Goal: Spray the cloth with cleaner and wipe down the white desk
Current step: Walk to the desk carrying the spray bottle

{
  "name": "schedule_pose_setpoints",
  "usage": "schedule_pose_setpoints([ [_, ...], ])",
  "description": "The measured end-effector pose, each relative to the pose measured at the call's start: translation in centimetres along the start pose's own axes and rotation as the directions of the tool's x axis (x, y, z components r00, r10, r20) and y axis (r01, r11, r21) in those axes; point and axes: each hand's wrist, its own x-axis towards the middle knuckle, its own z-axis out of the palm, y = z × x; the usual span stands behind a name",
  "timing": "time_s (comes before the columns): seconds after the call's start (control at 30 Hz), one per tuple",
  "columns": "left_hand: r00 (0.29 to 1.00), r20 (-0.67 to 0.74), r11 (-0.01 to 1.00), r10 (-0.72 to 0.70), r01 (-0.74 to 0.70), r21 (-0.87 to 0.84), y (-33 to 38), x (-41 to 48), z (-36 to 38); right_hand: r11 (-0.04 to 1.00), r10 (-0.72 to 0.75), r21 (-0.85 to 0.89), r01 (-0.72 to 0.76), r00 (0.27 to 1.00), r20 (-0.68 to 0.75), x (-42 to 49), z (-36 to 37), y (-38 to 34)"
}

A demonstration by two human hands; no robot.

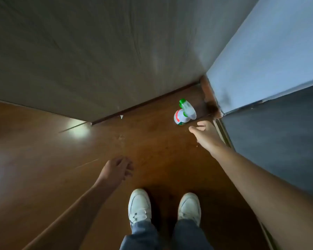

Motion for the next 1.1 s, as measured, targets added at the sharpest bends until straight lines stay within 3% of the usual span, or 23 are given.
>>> schedule_pose_setpoints([
  [0.23, 0.998, -0.039, 0.999, -0.039, 0.038, -0.037, -5.0, 8.3, 1.5, 0.945, -0.321, 0.022, 0.326, 0.938, -0.131, 8.9, 3.8, 3.5],
  [0.37, 0.995, -0.049, 0.994, -0.083, 0.079, -0.07, -5.8, 9.1, 1.1, 0.906, -0.416, -0.012, 0.424, 0.884, -0.215, 10.6, 4.7, 3.1],
  [0.63, 0.995, -0.084, 0.998, -0.059, 0.056, -0.038, -3.7, 7.7, -0.8, 0.843, -0.53, -0.209, 0.496, 0.833, -0.16, 9.6, 3.4, -0.2],
  [0.83, 0.994, -0.09, 0.998, -0.062, 0.059, -0.029, -0.9, -1.5, -4.5, 0.767, -0.641, -0.098, 0.634, 0.759, -0.113, -1.6, -0.8, -5.3],
  [1.1, 0.994, -0.112, 0.998, -0.014, 0.008, -0.054, 7.2, -23.0, -15.4, 0.69, -0.717, 0.067, 0.72, 0.693, -0.071, -26.6, -8.3, -17.9],
])
